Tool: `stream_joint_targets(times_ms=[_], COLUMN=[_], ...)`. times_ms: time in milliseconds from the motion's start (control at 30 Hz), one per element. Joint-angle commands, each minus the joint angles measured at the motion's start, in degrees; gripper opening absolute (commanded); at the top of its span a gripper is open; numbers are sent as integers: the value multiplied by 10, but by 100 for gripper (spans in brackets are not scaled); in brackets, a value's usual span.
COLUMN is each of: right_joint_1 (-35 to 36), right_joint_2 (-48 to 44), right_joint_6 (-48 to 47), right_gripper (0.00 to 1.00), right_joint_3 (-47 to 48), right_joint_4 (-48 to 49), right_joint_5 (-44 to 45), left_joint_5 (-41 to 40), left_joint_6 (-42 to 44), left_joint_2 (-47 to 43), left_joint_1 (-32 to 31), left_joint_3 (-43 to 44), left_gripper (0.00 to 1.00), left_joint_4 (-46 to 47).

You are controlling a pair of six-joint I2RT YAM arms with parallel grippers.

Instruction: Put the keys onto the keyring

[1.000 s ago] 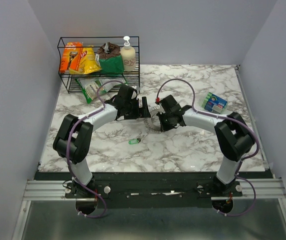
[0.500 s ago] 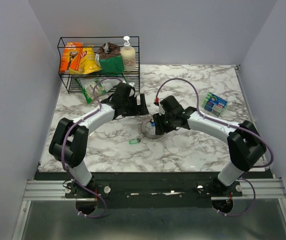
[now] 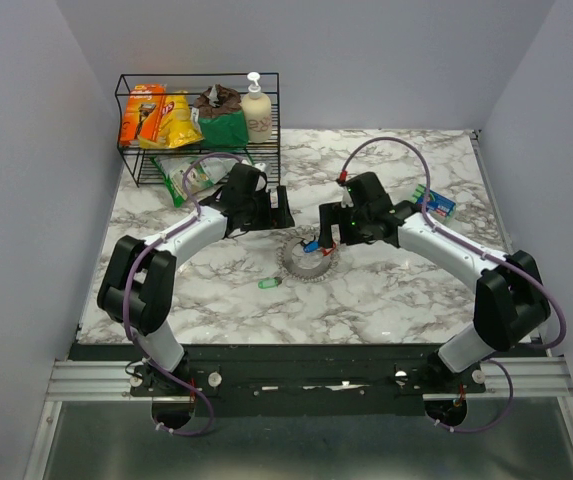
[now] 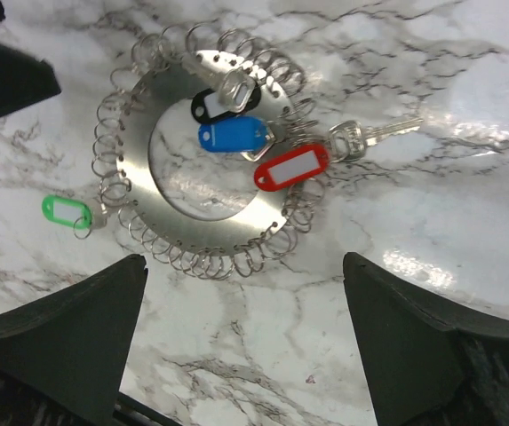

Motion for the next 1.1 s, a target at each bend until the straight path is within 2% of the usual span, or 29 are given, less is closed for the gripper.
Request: stream_joint_targets(times_ms=[0,267,367,700,1067], right_joint_1=[-59,-152,-167,-169,-168], right_joint_2=[-34,-85,-82,-69,-51], right_joint_6=[29,52,59,62,60], right_gripper=[100,100,100,100,100], right_joint_3=[-20,-90,-99,-96,-97], right_joint_4=[29,92,98,105,107], right_joint_5=[-85,-163,-185,-202,-219], left_joint_5=[0,16,25,56,95], left_joint_6=[9,10,7,10,0], left_joint_2=[-7,7,16,39,87], left_joint_1=[2,2,2,2,-10], left_joint_3=[23,36,41,72,113], left_gripper=[99,99,99,98,84], left_joint_4=[-11,-9,-5,-2,8])
